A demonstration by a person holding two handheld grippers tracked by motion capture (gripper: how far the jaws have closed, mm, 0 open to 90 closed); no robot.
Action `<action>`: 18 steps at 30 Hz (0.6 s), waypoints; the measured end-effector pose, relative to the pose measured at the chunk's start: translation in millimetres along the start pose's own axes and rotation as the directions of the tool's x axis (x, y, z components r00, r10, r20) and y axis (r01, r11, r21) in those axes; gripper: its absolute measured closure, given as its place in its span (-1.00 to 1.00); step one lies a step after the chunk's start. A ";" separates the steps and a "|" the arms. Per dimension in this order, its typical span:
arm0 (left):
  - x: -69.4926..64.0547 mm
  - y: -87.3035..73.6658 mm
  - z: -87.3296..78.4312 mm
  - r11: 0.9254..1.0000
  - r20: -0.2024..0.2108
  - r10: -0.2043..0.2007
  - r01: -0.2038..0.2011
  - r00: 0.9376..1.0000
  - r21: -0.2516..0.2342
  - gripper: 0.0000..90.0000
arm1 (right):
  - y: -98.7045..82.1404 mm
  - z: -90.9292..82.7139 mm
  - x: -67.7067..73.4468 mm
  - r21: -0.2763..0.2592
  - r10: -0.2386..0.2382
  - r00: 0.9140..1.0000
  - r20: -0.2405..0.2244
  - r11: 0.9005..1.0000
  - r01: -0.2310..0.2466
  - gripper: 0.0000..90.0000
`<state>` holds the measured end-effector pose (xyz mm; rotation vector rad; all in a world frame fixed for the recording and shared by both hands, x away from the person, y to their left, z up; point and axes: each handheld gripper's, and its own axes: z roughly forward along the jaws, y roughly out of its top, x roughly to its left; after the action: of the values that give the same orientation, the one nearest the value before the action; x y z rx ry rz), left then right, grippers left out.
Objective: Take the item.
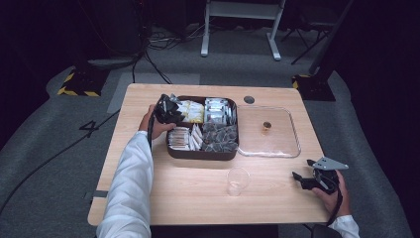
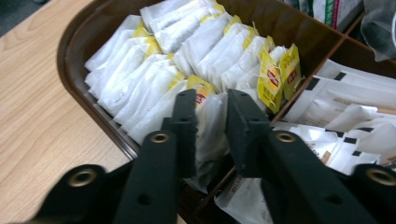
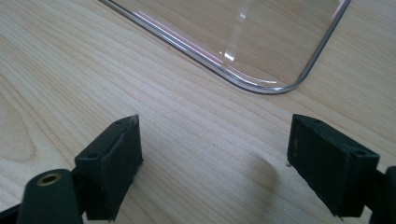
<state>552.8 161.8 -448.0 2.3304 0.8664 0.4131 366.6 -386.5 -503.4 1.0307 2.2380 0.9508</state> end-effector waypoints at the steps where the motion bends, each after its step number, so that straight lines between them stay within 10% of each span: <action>1: 0.0 0.0 0.0 1.000 0.000 0.000 0.000 1.000 0.000 0.74 | 0.0 0.0 0.0 0.000 -0.001 1.000 0.000 1.000 0.001 -0.60; 18: -5.3 2.6 -25.2 0.994 -0.001 -0.005 0.005 1.000 -0.111 0.98 | -0.1 -0.2 0.2 0.000 -0.003 1.000 0.001 1.000 0.003 -0.60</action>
<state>538.1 167.7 -427.5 2.2260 0.8282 0.4494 366.4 -386.5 -503.3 1.0269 2.2378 0.9485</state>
